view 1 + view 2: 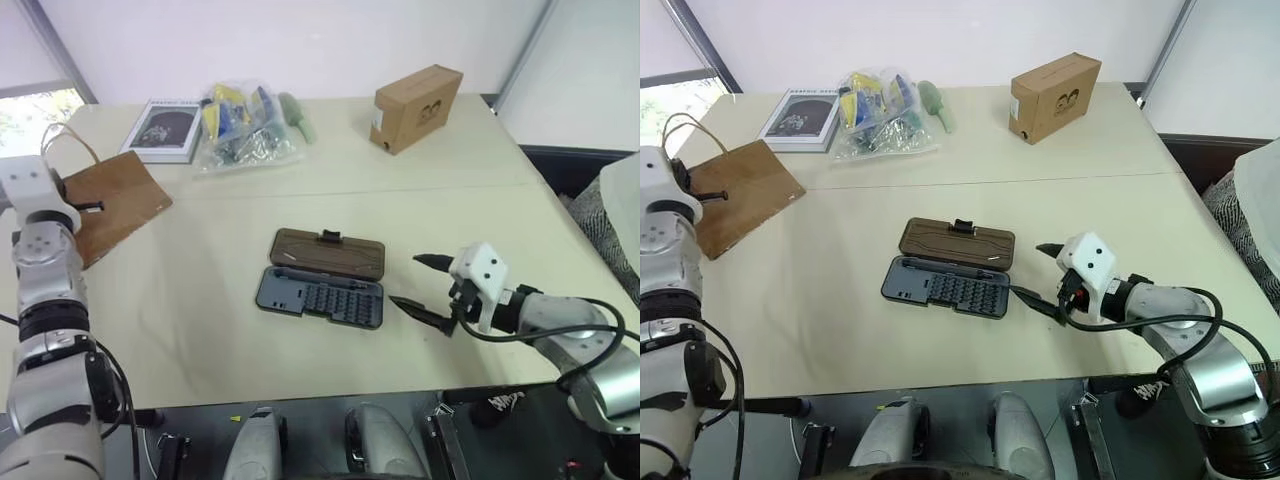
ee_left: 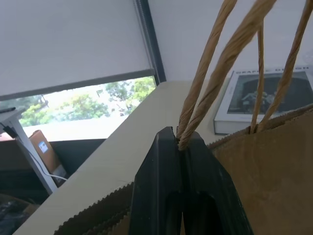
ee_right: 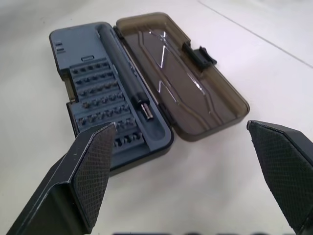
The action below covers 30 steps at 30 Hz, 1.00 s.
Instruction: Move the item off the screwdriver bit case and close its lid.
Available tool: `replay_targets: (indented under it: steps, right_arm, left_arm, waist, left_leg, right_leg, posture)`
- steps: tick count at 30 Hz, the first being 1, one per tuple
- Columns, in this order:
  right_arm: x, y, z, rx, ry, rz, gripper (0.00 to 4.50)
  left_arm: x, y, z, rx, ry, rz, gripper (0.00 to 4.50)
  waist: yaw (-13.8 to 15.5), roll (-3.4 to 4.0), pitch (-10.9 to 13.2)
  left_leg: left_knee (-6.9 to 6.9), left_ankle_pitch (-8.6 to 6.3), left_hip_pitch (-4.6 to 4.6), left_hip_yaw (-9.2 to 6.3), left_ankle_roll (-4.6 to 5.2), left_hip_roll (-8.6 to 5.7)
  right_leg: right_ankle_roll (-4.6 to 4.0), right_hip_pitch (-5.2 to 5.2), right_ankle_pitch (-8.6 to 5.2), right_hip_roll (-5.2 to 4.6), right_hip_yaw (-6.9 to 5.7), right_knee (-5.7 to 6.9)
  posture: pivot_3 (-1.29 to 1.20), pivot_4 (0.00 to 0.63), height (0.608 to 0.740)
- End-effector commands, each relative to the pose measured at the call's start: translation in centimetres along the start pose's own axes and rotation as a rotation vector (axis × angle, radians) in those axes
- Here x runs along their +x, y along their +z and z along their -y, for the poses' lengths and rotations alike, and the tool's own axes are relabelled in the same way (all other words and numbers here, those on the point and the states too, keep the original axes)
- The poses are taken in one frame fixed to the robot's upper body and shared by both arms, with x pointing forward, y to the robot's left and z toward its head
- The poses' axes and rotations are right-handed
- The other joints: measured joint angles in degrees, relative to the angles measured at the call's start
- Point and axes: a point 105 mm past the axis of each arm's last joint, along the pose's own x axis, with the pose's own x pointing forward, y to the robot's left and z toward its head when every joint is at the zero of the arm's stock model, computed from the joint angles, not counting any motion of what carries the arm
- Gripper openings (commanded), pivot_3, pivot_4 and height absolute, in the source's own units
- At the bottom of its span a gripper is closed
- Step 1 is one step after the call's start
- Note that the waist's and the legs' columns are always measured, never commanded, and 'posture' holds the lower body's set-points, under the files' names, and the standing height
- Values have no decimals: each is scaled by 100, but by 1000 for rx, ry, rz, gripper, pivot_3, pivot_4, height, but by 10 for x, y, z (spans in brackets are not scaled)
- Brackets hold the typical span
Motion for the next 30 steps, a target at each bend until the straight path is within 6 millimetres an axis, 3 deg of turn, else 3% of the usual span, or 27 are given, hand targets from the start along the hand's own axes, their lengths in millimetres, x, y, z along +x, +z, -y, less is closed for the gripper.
replay_targets:
  steps: [1, 8, 12, 19, 23, 26, 30]
  right_arm:
    - [-4, 14, 0, -39, -16, 42, 4500]
    - [-2, 14, 1, -41, -8, 42, 4500]
    - [-1, 14, 1, -42, -2, 41, 4500]
    - [0, 13, 2, -39, 26, 39, 4500]
    - [5, 13, 1, -54, 50, 35, 4500]
    - [8, 15, 3, -55, 57, 44, 4500]
    - [10, 18, 8, -65, 44, 57, 4500]
  left_arm:
    - [0, 18, -13, 4, 19, 69, 965]
    - [-8, 39, -20, -40, 36, 177, 4476]
    - [-18, 62, -19, -72, 15, 263, 4476]
    - [-48, 103, 5, -100, -121, 353, 4476]
    - [-62, 120, 10, -110, -152, 366, 4476]
    - [-72, 120, 37, -128, -302, 330, 4476]
    - [-85, 100, 71, -101, -470, 266, 4476]
  waist:
    - [-2, 0, 0]
    - [4, -2, 1]
    - [5, -2, 1]
    - [1, -2, 1]
    - [-2, -2, 1]
    - [-7, -2, 1]
    - [2, -2, 1]
  left_leg:
    - [0, 0, 0, 1, 0, 0]
    - [0, 0, -2, -1, -1, 1]
    - [0, 0, -3, -2, -1, 3]
    - [0, 0, -3, -3, -2, 3]
    - [0, 0, -1, -3, -2, 3]
    - [0, 0, -2, -2, -2, 2]
    - [0, 0, 0, -1, -2, 0]
  right_leg:
    - [0, 0, 0, -1, 0, 0]
    - [0, 0, 0, -3, 0, 0]
    - [0, 0, 0, -7, 0, -1]
    - [-1, 0, 1, -11, 2, -1]
    - [-1, 0, 0, -8, 2, -1]
    - [-2, 1, 0, -6, 2, -1]
    - [-2, 2, 0, -5, 3, -2]
  posture:
    - [0, 150, 740]
    - [0, 150, 740]
    - [0, 150, 740]
    - [0, 150, 740]
    - [0, 150, 740]
    - [0, 150, 740]
    - [0, 150, 740]
